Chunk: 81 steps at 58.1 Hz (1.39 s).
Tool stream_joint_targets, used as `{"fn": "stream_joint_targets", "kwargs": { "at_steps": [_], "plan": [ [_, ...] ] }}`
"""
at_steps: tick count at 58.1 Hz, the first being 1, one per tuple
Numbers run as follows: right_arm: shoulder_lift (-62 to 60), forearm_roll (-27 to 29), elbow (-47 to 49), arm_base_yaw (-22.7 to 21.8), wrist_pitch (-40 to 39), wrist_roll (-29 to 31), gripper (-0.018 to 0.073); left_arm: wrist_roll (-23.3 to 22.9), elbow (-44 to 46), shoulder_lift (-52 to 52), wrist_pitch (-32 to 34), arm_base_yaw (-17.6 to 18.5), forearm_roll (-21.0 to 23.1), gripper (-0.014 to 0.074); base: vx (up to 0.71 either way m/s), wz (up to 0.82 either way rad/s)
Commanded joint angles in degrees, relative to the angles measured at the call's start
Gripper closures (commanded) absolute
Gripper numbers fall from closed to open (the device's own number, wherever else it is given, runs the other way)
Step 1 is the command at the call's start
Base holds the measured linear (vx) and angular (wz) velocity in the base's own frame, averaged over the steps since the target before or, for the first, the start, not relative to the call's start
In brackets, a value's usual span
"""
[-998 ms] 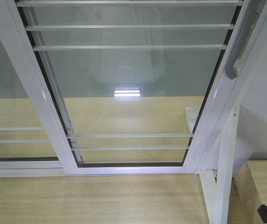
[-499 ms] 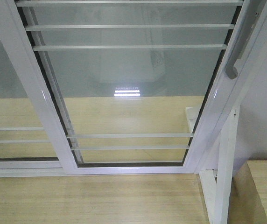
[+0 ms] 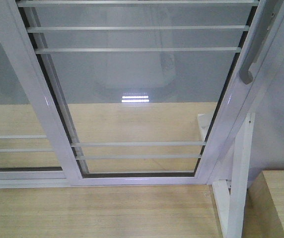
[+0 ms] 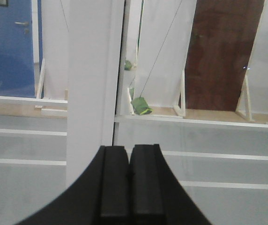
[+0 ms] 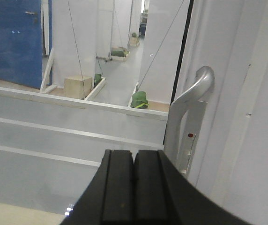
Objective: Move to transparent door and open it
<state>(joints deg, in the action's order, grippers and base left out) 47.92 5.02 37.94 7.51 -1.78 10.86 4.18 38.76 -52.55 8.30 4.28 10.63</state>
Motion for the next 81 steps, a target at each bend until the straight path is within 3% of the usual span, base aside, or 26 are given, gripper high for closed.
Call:
{"fn": "stream_joint_targets", "kwargs": {
  "at_steps": [1, 19, 30, 37, 48, 55, 69, 81],
  "plan": [
    [5.8, -0.5, 5.2, -0.2, -7.2, 0.7, 0.0562, 0.0, 7.2, -7.6, 5.6, 0.3, -0.3, 0.0602, 0.0, 0.0],
    [14.3, 0.2, 6.9, -0.2, -16.8, 0.7, 0.0559, 0.0, 13.2, -17.1, 7.6, 0.3, -0.5, 0.0582, 0.0, 0.0],
    [14.3, 0.2, 6.9, -0.2, -16.5, 2.4, 0.0502, 0.0, 13.2, -17.4, 5.6, 0.3, -5.6, 0.0486, 0.0, 0.0],
    [14.3, 0.2, 6.9, -0.2, -16.3, 2.4, 0.0405, -0.1, 13.2, -17.4, 5.7, 0.3, -7.4, 0.0391, 0.0, 0.0],
    [14.3, 1.4, 6.9, -0.2, -15.3, 2.4, 0.0151, -0.2, 13.2, -17.4, 5.7, 0.3, -7.3, 0.0205, 0.0, 0.0],
    [14.4, 1.5, 6.9, -0.2, -15.3, 2.5, 0.0036, -0.2, 13.2, -17.4, 5.7, 0.3, -7.3, 0.0124, 0.0, 0.0],
    [18.9, 2.1, 6.9, -3.8, -17.0, 3.0, 0.004, -0.7, 13.2, -17.4, 5.6, 0.3, -7.3, 0.0104, 0.0, 0.0],
    [25.7, 5.7, 6.9, -8.5, -22.9, -1.3, 0.0048, -0.7, 13.2, -17.4, 5.6, 0.3, -7.3, 0.0104, 0.0, 0.0]
  ]
}}
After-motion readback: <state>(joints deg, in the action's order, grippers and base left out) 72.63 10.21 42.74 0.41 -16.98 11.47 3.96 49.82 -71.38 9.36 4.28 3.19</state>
